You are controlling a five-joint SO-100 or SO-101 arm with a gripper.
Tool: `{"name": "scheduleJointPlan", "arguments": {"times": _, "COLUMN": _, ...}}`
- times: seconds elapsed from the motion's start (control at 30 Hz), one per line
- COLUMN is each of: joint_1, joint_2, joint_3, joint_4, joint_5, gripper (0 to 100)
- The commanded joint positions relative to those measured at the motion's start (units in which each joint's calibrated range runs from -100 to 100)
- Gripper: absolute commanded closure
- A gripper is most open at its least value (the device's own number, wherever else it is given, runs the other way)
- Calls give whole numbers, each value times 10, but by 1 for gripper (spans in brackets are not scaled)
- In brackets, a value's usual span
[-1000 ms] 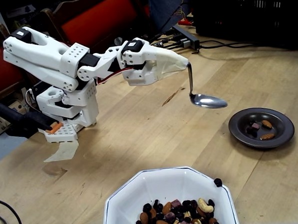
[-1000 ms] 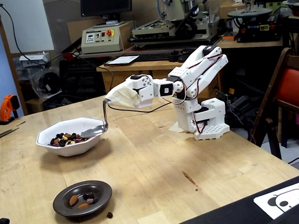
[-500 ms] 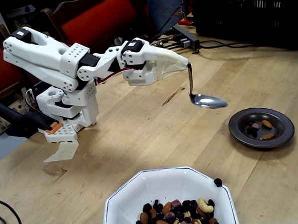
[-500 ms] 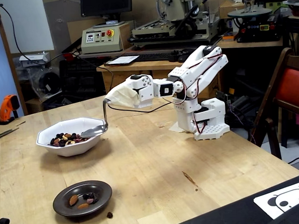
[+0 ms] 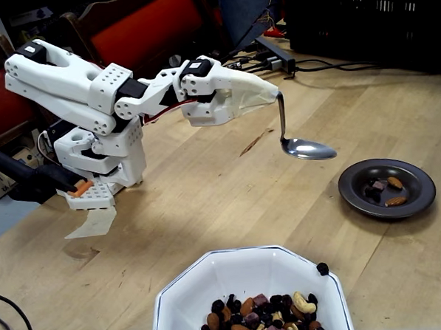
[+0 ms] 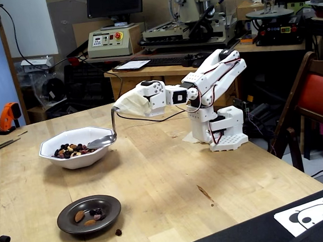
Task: Use spoon to transfer food from the white bowl to brown plate
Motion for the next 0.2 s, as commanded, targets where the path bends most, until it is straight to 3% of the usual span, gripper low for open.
{"name": "scheduleJointPlan", "arguments": {"times": 0.0, "joint_1": -3, "joint_2": -3, "joint_3": 4, "joint_4": -7, "joint_5": 2, "gripper": 97}}
{"name": "scheduleJointPlan", "arguments": {"times": 0.17, "joint_1": -3, "joint_2": -3, "joint_3": 4, "joint_4": -7, "joint_5": 2, "gripper": 97}}
